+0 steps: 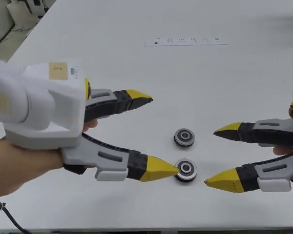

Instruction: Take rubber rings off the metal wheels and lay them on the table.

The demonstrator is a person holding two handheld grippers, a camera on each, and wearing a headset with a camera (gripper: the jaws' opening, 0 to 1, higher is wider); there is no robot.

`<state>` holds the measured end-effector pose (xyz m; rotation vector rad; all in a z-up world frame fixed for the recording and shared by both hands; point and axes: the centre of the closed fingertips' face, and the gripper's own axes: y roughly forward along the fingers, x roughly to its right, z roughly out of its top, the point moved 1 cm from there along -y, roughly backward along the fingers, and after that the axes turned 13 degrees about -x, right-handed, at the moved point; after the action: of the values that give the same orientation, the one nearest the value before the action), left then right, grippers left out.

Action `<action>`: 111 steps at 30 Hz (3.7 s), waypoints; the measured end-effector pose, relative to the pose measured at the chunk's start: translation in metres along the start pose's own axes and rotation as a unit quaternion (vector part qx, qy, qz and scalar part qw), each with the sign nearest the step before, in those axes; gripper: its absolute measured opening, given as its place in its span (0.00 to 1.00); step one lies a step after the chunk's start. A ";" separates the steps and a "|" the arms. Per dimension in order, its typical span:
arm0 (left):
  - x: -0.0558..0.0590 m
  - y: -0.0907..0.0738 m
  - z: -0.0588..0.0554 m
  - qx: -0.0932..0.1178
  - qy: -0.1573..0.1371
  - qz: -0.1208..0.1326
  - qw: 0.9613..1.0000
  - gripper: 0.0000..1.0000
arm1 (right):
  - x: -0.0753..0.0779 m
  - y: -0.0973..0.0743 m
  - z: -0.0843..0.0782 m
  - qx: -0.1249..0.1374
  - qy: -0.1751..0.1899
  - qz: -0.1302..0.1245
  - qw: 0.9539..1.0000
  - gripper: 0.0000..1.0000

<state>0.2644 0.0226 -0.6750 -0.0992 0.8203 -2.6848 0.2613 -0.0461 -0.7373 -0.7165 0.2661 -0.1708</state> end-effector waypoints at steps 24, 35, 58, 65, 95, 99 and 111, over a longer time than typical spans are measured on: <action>0.000 0.035 -0.011 -0.016 0.020 -0.025 0.999 0.71 | 0.001 0.027 -0.005 -0.019 -0.030 0.010 0.999 0.47; 0.000 0.056 -0.027 -0.021 0.009 -0.042 0.999 0.59 | 0.005 0.040 -0.016 -0.017 -0.021 0.011 1.000 0.38; 0.007 0.074 -0.052 -0.029 -0.010 -0.060 0.998 0.43 | -0.001 0.055 -0.030 -0.031 -0.011 0.015 0.999 0.38; 0.007 0.077 -0.058 -0.034 -0.004 -0.062 0.998 0.37 | 0.002 0.055 -0.030 -0.029 -0.015 0.011 0.999 0.35; 0.015 0.092 -0.069 -0.042 0.007 -0.077 0.996 0.21 | 0.004 0.053 -0.026 -0.029 -0.050 0.002 0.998 0.23; 0.013 0.092 -0.071 -0.045 0.015 -0.074 0.996 0.17 | 0.003 0.050 -0.026 -0.035 -0.057 0.003 0.998 0.22; 0.015 0.092 -0.072 -0.043 0.029 -0.066 0.996 0.15 | 0.001 0.051 -0.027 -0.037 -0.064 -0.004 0.997 0.21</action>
<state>0.2655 -0.0161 -0.7864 -0.0996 0.9801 -2.7874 0.2577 -0.0254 -0.7917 -0.7978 0.1485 -0.1233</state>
